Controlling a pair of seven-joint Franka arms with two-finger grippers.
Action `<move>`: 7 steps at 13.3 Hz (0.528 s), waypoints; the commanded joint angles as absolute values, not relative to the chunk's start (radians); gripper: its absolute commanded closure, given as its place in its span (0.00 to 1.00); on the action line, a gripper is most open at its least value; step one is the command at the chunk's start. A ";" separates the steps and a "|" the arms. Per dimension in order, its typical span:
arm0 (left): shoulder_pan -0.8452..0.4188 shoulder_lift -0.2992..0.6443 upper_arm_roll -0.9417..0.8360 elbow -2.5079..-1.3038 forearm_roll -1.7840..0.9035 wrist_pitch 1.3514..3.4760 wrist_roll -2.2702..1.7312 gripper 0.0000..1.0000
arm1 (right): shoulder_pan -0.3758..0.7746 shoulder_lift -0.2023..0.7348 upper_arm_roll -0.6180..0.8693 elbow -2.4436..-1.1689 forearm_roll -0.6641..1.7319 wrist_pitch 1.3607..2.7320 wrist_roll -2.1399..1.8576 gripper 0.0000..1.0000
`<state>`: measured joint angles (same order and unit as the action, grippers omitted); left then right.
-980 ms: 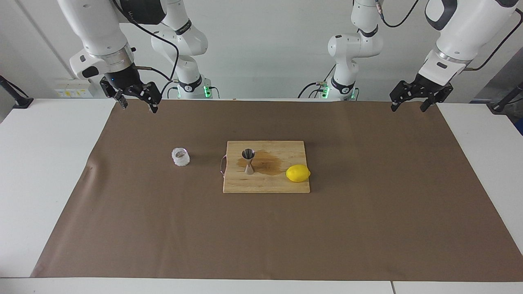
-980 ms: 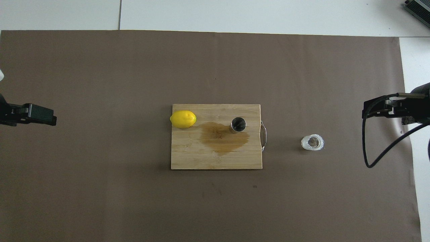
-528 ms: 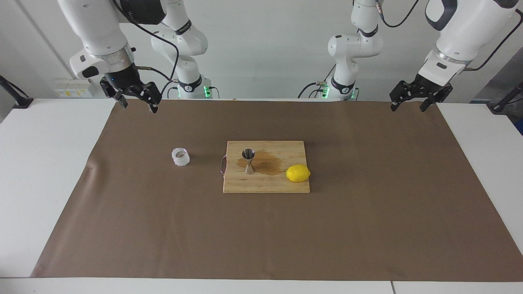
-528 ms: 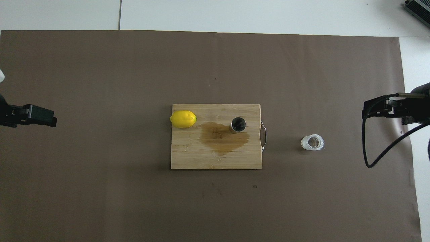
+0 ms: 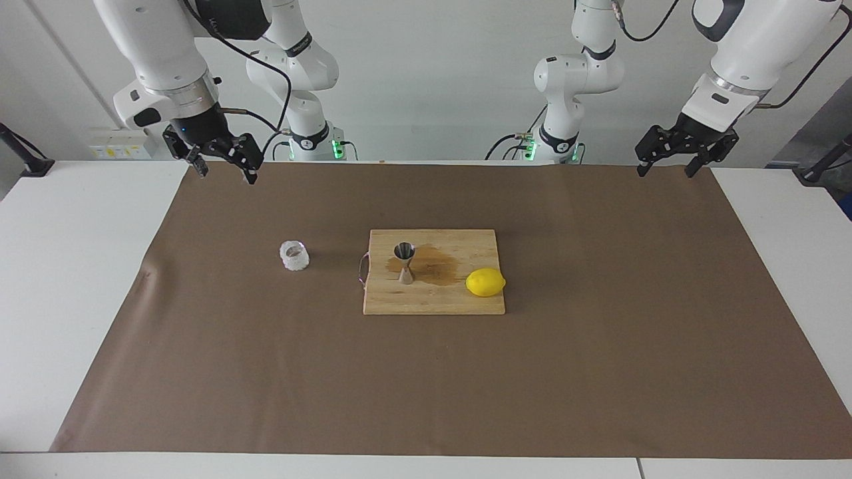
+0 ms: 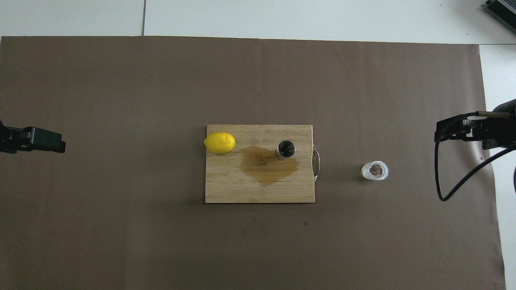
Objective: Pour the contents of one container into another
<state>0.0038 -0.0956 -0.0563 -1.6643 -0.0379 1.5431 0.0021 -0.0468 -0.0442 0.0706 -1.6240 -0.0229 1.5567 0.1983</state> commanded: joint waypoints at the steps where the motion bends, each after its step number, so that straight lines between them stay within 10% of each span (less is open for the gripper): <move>1: -0.014 -0.120 -0.044 -1.689 -0.025 1.555 0.014 0.00 | -0.055 -0.043 0.077 -1.620 -0.028 1.542 0.213 0.00; 7: -0.012 -0.120 -0.044 -1.687 -0.023 1.555 0.075 0.00 | -0.055 -0.043 0.077 -1.620 -0.028 1.542 0.213 0.00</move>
